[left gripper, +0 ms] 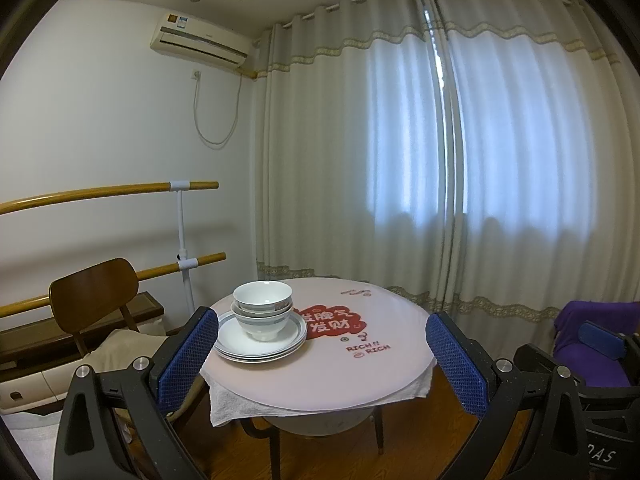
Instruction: Organize plates and bowls
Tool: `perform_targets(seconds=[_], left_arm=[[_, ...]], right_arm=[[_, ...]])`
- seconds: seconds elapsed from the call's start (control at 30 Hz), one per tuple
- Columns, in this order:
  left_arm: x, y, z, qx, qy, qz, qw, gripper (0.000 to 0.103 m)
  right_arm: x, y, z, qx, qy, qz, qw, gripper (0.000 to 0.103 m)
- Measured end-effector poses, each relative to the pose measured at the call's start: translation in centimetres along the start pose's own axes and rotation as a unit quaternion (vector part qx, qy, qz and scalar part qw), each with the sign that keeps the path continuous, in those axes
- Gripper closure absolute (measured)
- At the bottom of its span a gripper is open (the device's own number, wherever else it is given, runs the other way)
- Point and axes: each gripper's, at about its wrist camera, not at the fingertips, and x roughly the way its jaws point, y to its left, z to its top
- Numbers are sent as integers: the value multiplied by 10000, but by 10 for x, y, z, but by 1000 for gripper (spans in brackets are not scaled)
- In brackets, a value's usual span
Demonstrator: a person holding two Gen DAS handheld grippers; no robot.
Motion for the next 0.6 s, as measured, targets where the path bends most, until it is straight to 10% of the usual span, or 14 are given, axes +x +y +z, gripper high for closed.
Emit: perform_targets(seconds=[0.6], left_arm=[[-5,0,1,23,-32,-3,10000,1]], right_arm=[[-5,-1,0,11,-25,-13,10000,3]])
